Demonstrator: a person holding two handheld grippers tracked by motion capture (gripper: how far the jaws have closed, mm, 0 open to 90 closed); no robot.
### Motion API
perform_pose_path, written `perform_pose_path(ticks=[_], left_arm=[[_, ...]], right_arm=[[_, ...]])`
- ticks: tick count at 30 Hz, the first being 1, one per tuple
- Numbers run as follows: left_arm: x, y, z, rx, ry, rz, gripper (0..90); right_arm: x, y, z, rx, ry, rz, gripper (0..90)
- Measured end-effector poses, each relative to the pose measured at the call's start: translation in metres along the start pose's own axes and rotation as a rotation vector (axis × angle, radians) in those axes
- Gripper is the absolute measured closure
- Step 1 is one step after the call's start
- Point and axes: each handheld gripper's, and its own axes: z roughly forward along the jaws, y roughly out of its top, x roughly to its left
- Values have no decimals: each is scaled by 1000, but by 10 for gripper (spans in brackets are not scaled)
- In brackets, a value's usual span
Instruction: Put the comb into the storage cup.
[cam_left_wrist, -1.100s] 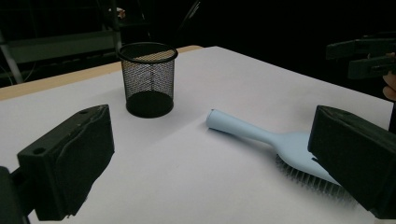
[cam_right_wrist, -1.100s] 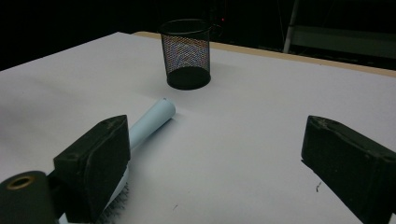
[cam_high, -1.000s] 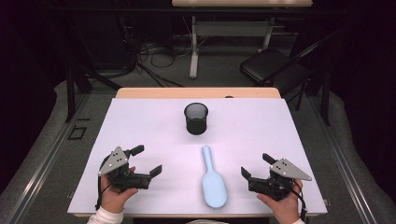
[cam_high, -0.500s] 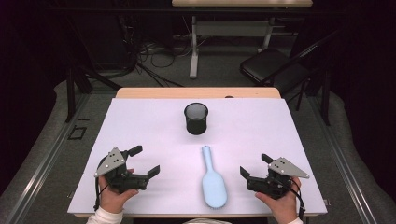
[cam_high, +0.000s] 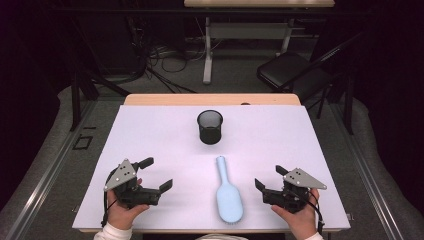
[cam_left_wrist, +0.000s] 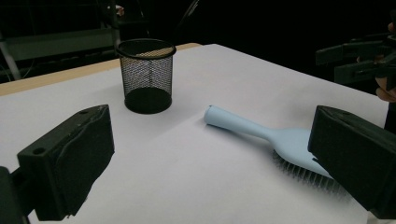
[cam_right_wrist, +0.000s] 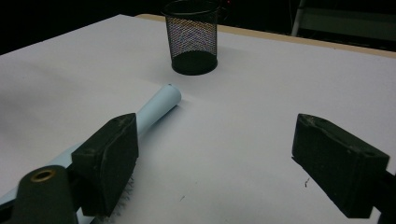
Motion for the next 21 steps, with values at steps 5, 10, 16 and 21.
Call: perform_pose_path(ticks=[5,10,16,21], left_arm=[[1,-1,1,10,-7,-9,6],[-2,-2,4,20,-10,-14,6],[-2,-2,5,28,-10,-10,7],[-2,-2,5,29,-13,-13,7]], right_arm=[[-1,-1,3,22,21,-5,188],[0,-1,6,35,31,-14,224],[1,0,9,52,47,-19,302],[3,2,12,72,65,-20,347]])
